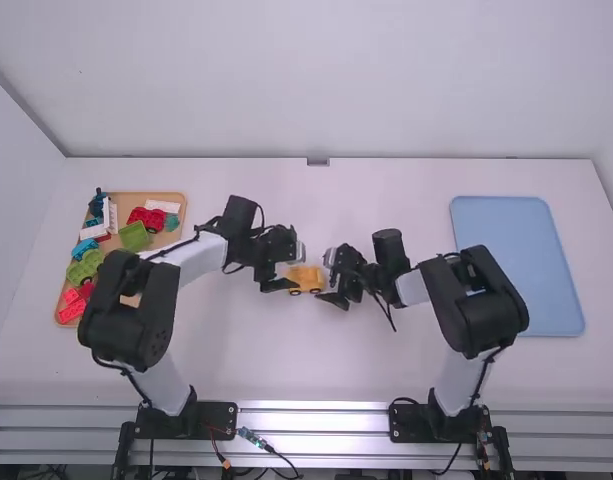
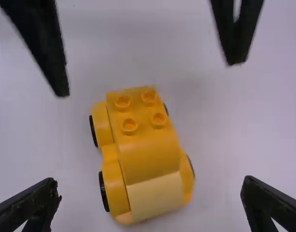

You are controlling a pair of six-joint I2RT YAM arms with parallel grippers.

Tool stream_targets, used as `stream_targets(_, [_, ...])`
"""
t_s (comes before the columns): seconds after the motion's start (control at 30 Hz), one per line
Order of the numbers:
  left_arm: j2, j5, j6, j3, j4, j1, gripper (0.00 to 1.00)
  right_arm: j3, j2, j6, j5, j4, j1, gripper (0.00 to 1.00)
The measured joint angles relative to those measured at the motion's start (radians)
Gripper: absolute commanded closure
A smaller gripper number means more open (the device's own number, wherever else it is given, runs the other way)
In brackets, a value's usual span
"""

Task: Assemble lego blocks to make yellow taxi

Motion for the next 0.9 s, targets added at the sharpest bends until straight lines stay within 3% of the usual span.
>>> stream_targets(0.4, [-0.005,0.168,0.1,0.0,-0.104,0.248,0.01,0.175,0.144,-0.048,-0.15,-0.035,0.024,0.01])
stream_targets(0.67, [-0.005,0.216,0.121,-0.01,-0.109,0.3,0.01,0.241,0.227,-0.017,-0.049,-0.102,0.14,0.0])
stream_targets(0.73, [-0.005,0.216,0.123,-0.014,-0.109,0.299,0.01,0.253,0.229,-0.02,-0.034,-0.128,0.15,0.05])
stream_targets(0.9, [-0.005,0.216,0.125,-0.013,-0.106,0.298,0.01,0.311,0.229,-0.031,0.02,-0.209,0.162,0.36])
